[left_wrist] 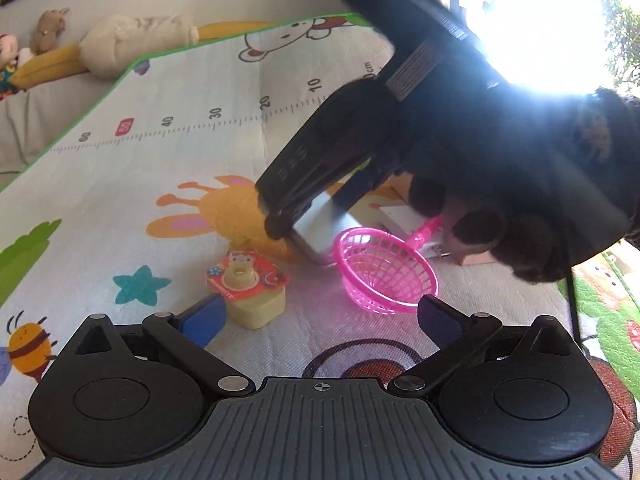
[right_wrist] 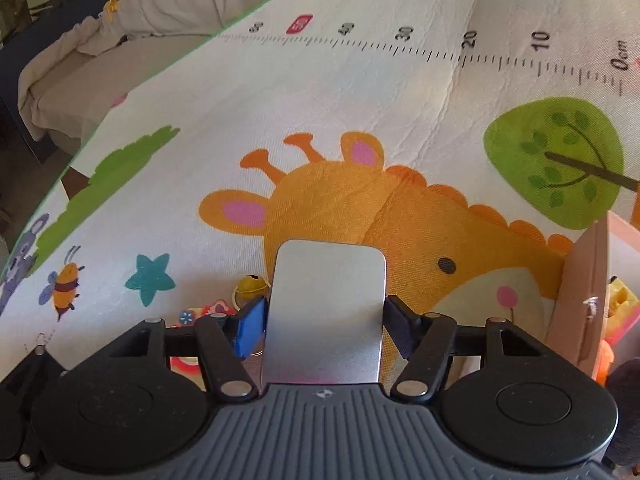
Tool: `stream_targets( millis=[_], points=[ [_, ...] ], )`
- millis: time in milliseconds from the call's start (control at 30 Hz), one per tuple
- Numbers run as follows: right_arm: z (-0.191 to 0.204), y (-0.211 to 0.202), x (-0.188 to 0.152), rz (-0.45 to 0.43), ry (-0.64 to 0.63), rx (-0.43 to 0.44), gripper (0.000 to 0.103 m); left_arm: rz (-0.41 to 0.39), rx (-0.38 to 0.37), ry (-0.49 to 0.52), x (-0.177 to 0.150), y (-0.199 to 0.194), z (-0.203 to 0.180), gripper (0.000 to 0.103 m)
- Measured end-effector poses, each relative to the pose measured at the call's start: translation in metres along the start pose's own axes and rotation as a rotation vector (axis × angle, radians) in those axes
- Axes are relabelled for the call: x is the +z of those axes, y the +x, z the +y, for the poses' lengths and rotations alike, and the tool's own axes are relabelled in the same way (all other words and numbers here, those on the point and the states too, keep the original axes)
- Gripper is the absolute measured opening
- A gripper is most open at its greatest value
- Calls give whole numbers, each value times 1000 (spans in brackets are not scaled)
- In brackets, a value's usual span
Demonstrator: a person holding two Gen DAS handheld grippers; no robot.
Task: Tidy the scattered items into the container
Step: 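Lower the silver tin onto the mat with the right tool while the left grasps the pink net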
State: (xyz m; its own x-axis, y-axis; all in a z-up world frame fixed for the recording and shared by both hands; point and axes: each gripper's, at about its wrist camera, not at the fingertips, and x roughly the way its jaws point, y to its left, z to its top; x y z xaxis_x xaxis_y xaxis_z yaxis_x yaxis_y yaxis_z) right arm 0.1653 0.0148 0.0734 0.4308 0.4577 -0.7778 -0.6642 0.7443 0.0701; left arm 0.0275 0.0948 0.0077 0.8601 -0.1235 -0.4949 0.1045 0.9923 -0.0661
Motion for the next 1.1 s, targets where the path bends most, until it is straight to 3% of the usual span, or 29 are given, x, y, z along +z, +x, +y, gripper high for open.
stream_targets(
  millis=[233, 400, 567, 733, 800, 933, 1100],
  points=[
    [-53, -136, -33, -194, 121, 70, 64, 13, -81, 43, -2, -5, -17, 103],
    [-80, -179, -107, -188, 184, -9, 64, 19, -98, 131, -3, -6, -44, 103],
    [-102, -171, -191, -122, 270, -146, 64, 47, -49, 173, 0, 3, -61, 103],
    [-110, -161, -239, -172, 342, -188, 69, 60, 71, 207, 8, 20, -69, 103],
    [-105, -158, -251, -208, 355, -185, 76, 75, 88, 158, 13, 27, -65, 103],
    [-85, -148, -266, -258, 286, -230, 84, 98, 31, 26, 22, 39, -55, 103],
    [-65, -134, -276, -284, 152, -316, 90, 90, 95, 106, 26, 55, -69, 103]
  ],
)
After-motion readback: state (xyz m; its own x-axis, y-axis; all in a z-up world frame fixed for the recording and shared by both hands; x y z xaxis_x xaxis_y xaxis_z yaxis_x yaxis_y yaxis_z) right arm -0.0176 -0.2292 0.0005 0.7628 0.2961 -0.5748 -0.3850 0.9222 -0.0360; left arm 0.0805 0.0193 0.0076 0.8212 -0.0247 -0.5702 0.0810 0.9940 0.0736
